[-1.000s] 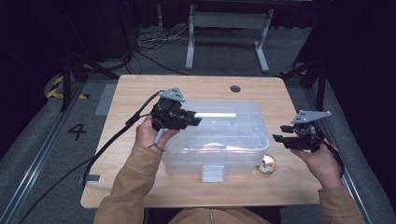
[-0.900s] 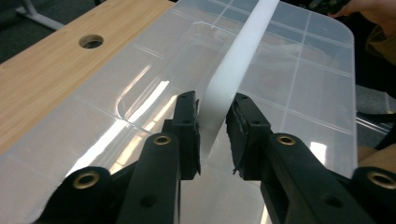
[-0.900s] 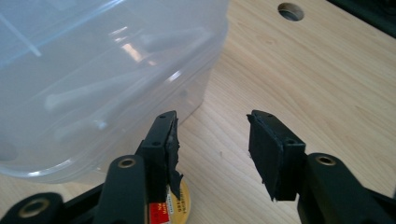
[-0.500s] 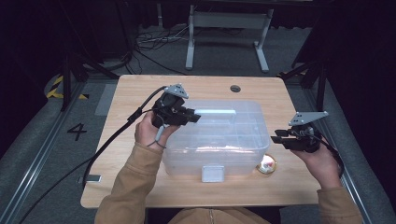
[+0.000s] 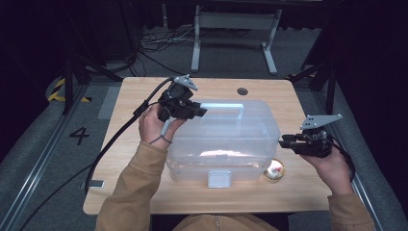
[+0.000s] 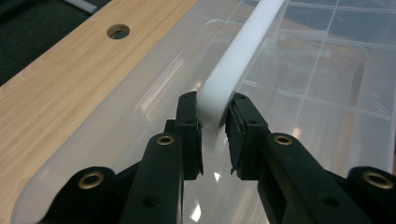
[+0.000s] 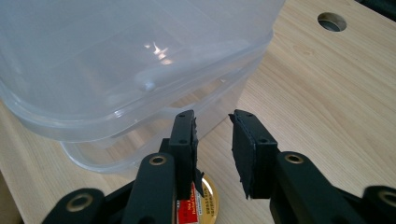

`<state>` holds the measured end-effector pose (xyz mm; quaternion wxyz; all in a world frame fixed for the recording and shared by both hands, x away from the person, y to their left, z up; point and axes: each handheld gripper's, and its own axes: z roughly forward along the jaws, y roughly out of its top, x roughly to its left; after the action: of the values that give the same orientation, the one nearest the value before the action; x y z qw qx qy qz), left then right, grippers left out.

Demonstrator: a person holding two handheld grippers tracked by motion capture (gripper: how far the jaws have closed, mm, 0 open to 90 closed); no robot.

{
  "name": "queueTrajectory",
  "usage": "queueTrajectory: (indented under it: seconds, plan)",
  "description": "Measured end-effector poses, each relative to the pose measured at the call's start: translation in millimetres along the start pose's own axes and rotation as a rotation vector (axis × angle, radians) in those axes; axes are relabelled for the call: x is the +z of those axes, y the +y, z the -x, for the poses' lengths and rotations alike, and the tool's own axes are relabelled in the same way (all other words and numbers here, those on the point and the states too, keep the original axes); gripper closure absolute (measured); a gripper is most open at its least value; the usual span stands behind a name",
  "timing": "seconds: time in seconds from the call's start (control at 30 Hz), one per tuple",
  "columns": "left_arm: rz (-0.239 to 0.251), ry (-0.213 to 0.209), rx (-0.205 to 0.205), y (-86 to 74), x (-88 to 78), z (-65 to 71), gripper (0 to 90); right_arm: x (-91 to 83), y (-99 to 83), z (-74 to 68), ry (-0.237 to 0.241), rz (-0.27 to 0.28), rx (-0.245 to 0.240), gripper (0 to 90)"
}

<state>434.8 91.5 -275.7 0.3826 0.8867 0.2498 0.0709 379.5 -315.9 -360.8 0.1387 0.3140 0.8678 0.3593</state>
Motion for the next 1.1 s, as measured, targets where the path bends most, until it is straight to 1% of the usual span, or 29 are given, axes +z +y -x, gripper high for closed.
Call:
queueTrajectory:
  seconds: [0.07, 0.3, 0.43, 0.53, 0.6, 0.67, 0.73, 0.8, 0.87, 1.0, 1.1]
  plan:
    - [-0.001, -0.003, -0.002, 1.2, -0.2, -1.5, 75.8, -0.1, 0.2, -0.3, 0.004, 0.0, 0.0, 70.0]
    - [-0.004, -0.033, -0.04, 8.0, -0.9, -12.8, 75.7, -0.3, 0.8, -1.6, 0.034, 0.001, 0.007, 72.4]
    - [-0.016, -0.03, -0.06, 15.6, -1.6, -18.1, 75.3, -4.7, 1.1, -1.6, 0.042, 0.008, 0.005, 75.3]
    - [-0.021, -0.026, -0.06, 18.2, -2.1, -20.0, 74.8, -7.2, 0.8, -2.8, 0.047, 0.019, -0.005, 77.2]
    - [-0.02, -0.031, -0.067, 19.5, -2.4, -22.7, 74.8, -8.0, 0.6, -3.9, 0.046, 0.023, -0.018, 79.1]
    - [-0.014, -0.035, -0.077, 20.1, -2.4, -24.9, 74.7, -7.9, 0.8, -4.9, 0.056, 0.024, -0.031, 80.5]
    - [-0.016, -0.036, -0.077, 21.1, -2.5, -26.3, 74.7, -7.9, 1.1, -6.0, 0.081, 0.012, -0.052, 83.3]
    - [-0.019, -0.028, -0.081, 22.5, -2.6, -25.8, 74.5, -9.6, 1.2, -8.5, 0.108, 0.015, -0.082, 87.0]
    - [-0.027, -0.019, -0.075, 24.1, -3.1, -25.2, 74.4, -10.4, 1.9, -10.8, 0.129, 0.017, -0.094, 88.8]
    - [-0.029, -0.009, -0.072, 24.7, -3.5, -23.9, 74.3, -8.5, 3.4, -15.0, 0.145, 0.021, -0.114, 89.1]
    - [-0.03, -0.004, -0.069, 24.5, -4.2, -23.1, 74.3, -7.6, 5.4, -18.6, 0.165, 0.043, -0.123, 89.2]
